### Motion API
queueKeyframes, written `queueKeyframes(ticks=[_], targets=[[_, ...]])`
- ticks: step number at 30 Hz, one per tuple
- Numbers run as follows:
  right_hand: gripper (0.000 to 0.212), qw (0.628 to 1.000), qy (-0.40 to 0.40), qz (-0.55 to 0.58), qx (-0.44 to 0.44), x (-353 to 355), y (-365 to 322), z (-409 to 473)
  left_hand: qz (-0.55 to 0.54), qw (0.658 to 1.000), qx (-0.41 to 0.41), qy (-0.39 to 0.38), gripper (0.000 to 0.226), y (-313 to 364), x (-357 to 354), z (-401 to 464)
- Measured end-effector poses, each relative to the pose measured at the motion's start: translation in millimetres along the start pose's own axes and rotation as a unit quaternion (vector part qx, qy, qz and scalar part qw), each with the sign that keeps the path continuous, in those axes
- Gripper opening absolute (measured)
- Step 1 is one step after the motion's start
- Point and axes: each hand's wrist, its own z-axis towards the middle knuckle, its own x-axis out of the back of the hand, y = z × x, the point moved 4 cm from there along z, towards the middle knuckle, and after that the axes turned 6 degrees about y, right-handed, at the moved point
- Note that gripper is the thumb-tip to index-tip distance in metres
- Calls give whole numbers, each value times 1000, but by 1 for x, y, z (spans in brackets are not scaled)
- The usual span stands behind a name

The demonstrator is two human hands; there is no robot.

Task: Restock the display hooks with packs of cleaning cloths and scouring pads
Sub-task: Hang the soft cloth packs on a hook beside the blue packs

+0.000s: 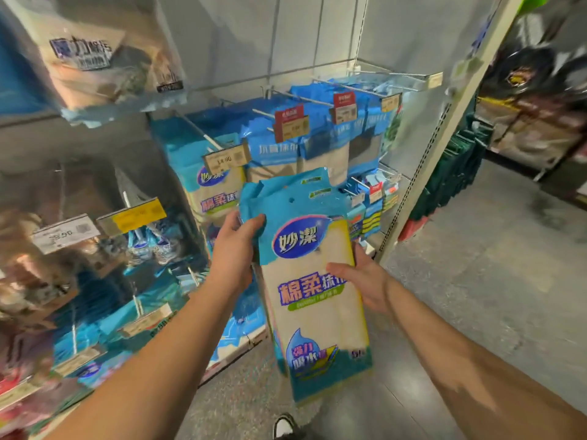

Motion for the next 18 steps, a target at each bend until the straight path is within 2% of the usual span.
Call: queueKeyframes(ticks=[3,5,9,13,18], targets=[[41,998,34,26,43,3,-27,47,6,1000,0,13,32,0,-9,32],[40,995,69,5,76,1,-45,73,14,1000,3,25,30,0,-10,45],[8,996,56,2,63,-13,-48,121,35,998,3,51,20,3,-6,60],[17,996,28,86,8,-29,-41,147,37,995,-5,91,21,4,1,69],[21,996,-4,90,-16,-39,-44,175,47,985,-5,163,21,-2,6,70]])
